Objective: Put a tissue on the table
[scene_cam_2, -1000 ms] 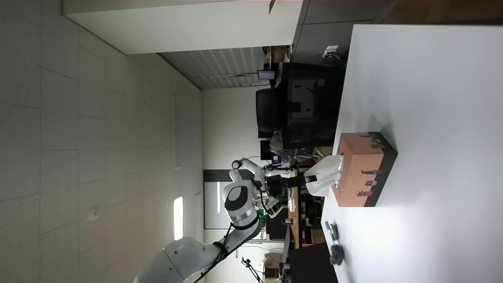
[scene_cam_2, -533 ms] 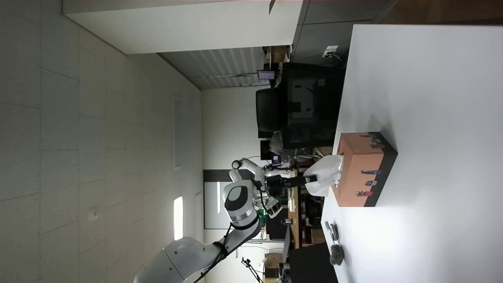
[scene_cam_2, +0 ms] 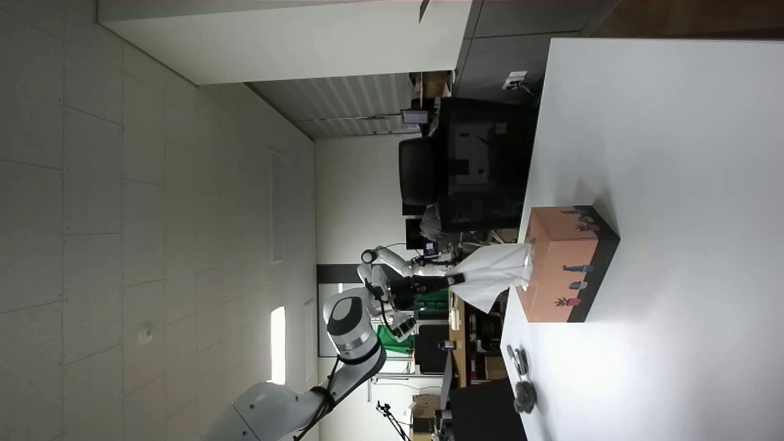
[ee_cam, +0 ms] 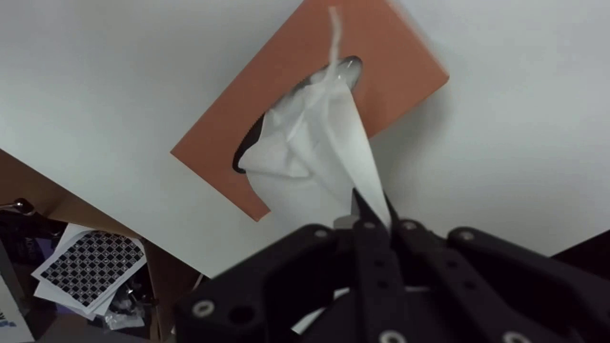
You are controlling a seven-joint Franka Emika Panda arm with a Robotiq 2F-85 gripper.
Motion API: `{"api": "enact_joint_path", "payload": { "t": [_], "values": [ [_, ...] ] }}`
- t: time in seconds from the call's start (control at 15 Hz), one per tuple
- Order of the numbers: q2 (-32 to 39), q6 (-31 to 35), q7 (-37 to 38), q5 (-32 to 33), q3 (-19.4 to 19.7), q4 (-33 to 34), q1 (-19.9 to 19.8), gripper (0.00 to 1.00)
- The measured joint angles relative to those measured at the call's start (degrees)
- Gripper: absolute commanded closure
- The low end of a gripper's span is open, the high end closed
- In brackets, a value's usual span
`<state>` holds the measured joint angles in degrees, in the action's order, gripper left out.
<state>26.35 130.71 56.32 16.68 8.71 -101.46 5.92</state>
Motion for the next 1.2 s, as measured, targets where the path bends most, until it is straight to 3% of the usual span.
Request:
{"api": "enact_joint_path", "payload": {
  "t": [0.33, 0.73, 1.2],
  "values": [
    [-4.88, 0.68, -0.02, 1.82, -0.67, -1.0, 2.79, 1.0],
    [-10.61, 3.15, -0.29, 1.35, -4.96, -3.43, 4.33, 1.0],
    [-11.21, 5.33, -1.9, -4.54, -10.11, -6.77, 4.65, 1.0]
  ]
}}
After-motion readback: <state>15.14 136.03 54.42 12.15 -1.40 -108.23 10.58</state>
